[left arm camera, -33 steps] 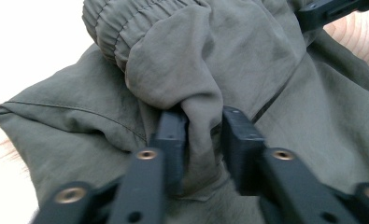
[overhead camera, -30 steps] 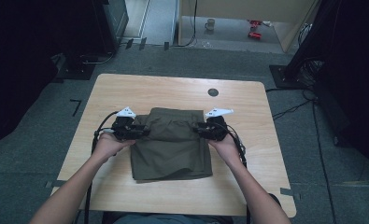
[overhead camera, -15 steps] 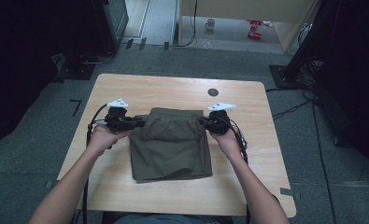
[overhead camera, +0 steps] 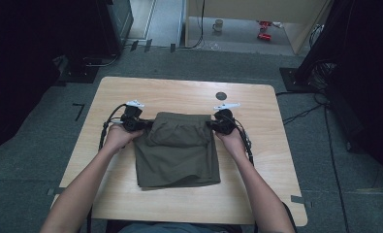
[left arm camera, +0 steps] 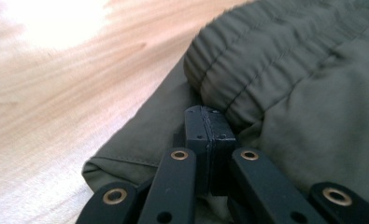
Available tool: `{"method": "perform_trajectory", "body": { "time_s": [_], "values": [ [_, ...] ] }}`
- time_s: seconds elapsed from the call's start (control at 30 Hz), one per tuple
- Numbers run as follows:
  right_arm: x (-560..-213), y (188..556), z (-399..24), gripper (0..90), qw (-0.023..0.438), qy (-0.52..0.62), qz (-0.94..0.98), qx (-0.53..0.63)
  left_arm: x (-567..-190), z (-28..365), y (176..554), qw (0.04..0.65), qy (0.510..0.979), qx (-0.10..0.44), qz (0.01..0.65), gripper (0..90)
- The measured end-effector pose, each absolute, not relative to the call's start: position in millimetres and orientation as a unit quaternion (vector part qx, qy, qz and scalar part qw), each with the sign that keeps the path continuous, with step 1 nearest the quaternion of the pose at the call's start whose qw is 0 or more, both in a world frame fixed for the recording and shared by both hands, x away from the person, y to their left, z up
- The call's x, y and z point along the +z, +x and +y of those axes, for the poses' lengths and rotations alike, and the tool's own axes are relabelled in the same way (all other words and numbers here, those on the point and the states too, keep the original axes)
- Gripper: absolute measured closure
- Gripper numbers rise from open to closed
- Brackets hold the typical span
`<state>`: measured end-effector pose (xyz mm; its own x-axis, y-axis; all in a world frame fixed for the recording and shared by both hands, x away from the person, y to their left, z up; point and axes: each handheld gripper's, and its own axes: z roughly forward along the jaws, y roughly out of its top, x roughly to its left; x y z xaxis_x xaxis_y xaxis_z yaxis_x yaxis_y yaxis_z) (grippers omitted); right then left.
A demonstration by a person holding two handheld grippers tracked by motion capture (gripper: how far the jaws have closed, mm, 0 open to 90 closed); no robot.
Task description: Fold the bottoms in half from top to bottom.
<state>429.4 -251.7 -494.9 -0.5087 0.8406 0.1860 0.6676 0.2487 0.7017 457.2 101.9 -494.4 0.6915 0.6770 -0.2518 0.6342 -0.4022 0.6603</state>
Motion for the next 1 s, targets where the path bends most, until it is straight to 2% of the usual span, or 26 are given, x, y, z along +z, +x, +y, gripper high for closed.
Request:
{"method": "perform_trajectory", "body": {
  "time_s": [0.4, 0.7, 1.0],
  "values": [
    [-506.6, 428.6, -246.4, 90.0, 0.108, 0.47, 0.801, 0.355, -506.7, 93.9, 453.0, 0.38, 0.843, 0.023, 0.381, 90.0],
    [-509.9, 429.8, -245.7, 88.2, 0.068, 0.488, 0.78, 0.385, -509.3, 91.0, 450.6, 0.396, 0.834, 0.006, 0.385, 90.0],
    [-497.5, 424.5, -249.2, 83.7, 0.07, 0.474, 0.78, 0.402, -497.3, 95.6, 444.9, 0.41, 0.831, 0.018, 0.375, 79.6]
  ]
}}
